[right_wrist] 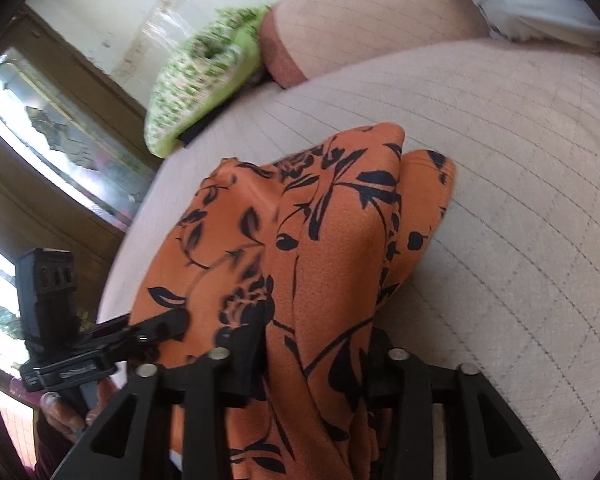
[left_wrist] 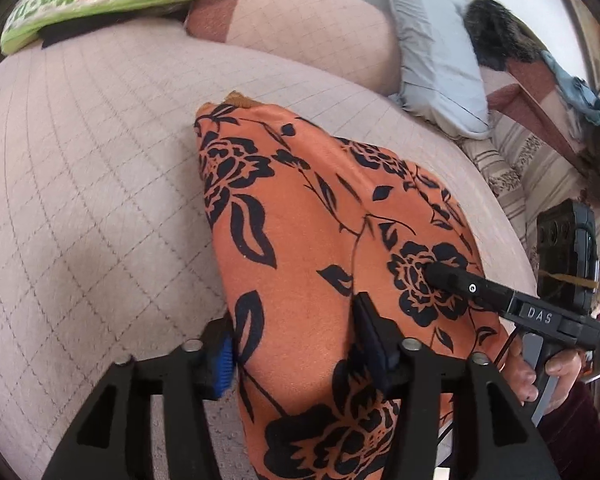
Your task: Fold small clothes
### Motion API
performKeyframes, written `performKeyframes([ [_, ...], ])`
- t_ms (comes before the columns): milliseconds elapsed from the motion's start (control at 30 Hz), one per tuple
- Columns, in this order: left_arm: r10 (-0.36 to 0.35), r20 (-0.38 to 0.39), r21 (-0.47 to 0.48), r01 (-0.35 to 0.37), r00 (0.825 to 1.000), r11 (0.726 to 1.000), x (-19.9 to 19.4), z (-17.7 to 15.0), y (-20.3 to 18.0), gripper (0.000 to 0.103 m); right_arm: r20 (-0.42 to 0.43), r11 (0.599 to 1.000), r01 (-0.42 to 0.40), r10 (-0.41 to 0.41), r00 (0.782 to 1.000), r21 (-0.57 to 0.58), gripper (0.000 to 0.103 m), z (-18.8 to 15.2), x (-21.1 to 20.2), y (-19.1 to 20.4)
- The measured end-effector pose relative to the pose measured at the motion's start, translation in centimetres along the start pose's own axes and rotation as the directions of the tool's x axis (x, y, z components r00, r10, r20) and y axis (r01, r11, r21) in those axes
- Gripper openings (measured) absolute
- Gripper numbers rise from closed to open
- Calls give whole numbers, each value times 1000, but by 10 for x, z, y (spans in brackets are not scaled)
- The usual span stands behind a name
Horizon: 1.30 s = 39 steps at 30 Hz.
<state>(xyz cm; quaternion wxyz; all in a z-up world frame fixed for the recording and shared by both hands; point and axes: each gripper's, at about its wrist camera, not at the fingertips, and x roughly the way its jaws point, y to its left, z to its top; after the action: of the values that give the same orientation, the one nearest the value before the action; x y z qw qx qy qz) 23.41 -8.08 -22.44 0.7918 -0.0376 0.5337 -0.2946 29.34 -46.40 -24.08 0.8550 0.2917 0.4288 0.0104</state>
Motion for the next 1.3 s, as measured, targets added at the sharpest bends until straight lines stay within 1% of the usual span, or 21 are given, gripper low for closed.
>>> performKeyframes([
  [67,14,10,-2,-14,1000,1000,-4,2,1,60,18,999,32,-32,999,-13,58,3,-6,-1],
  [133,47,61,4,-47,997,999,-12,8,2,60,88,996,78,-75,993,-34,58,5,-23,-2],
  [167,67,93,1,-68,993,998,-18,9,2,60,151,995,97,-92,984,-29,59,6,-37,-5],
  [267,134,212,-7,-136,968,991,-34,17,-1,64,300,993,108,-92,949,-37,59,5,-67,-10],
  [333,170,277,10,-180,946,984,-38,21,-10,65,349,992,73,-33,936,-102,56,5,-76,0],
  [367,188,298,26,-205,936,978,-35,26,-17,65,345,989,68,-20,938,-128,39,5,-74,5],
  [400,211,314,50,-238,926,970,-32,29,-23,65,326,986,72,-20,945,-149,31,1,-71,8],
  [467,275,309,97,-318,910,943,-20,33,-33,65,274,979,96,-44,961,-180,28,-1,-56,11],
  [500,315,283,114,-358,906,927,-11,34,-35,65,241,974,126,-78,967,-188,28,0,-45,10],
  [567,372,176,126,-396,911,910,15,36,-30,66,153,971,176,-152,976,-160,28,1,-22,-9],
  [600,379,126,109,-393,917,913,26,37,-23,66,117,973,180,-164,979,-144,28,3,-13,-16],
  [633,371,108,85,-380,922,921,30,38,-18,68,107,977,168,-155,982,-133,29,4,-12,-20],
  [700,342,103,25,-346,934,938,27,44,-7,75,128,977,154,-135,983,-150,28,5,-20,-19],
  [833,302,104,-34,-300,948,953,18,44,1,75,164,975,114,-83,983,-189,29,-2,-41,-19],
  [900,297,128,-33,-295,946,955,6,36,-5,75,183,972,96,-57,981,-212,29,-12,-58,-19],
  [1000,335,185,-1,-340,924,940,-16,17,-29,77,215,967,101,-51,975,-232,29,-26,-76,-17],
  [1067,369,185,-8,-373,911,928,-21,4,-42,83,205,970,102,-56,977,-222,29,-37,-80,-18],
  [1133,403,169,-1,-409,899,913,-16,-11,-53,83,145,965,135,-104,984,-224,29,-46,-69,-18],
  [1200,458,136,51,-468,878,882,1,-28,-59,84,96,946,198,-179,979,-258,30,-53,-53,-17],
  [1267,481,151,63,-494,863,867,9,-31,-58,89,111,928,230,-206,972,-294,30,-55,-50,-11],
  [1300,483,145,58,-495,864,867,7,-29,-58,89,114,924,237,-212,971,-300,30,-55,-52,-9],
])
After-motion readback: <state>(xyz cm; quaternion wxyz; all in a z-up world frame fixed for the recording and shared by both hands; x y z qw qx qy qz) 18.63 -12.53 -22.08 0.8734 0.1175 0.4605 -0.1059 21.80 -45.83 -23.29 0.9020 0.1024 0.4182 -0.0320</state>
